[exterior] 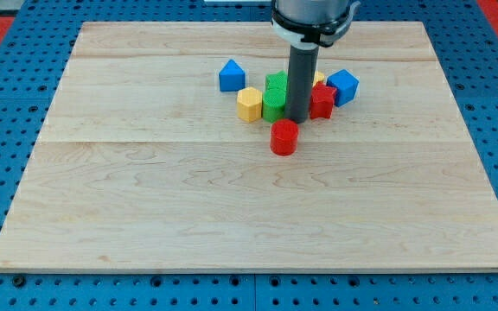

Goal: Slightly push the red star to the bottom right of the green circle

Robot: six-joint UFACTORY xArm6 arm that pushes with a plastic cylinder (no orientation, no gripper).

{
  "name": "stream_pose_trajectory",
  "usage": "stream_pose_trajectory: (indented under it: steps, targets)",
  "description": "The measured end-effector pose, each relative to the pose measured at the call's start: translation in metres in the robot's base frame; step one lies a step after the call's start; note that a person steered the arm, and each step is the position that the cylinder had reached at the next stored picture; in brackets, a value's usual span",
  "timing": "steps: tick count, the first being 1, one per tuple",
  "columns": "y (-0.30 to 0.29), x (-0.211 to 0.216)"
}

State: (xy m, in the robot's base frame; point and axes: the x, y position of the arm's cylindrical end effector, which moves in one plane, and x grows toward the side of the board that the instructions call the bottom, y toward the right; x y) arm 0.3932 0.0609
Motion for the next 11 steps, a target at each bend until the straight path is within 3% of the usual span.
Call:
stream_pose_trajectory:
  steps: [2, 3, 5, 6, 7, 10, 11]
  targets:
    - [0.001, -0.079]
    - [0.021, -0.079]
    - [0.0, -0.031]
    - [0.022, -0.061]
    - [0.017, -0.056]
    - [0.101, -0.103]
    - [0.134, -0.095]
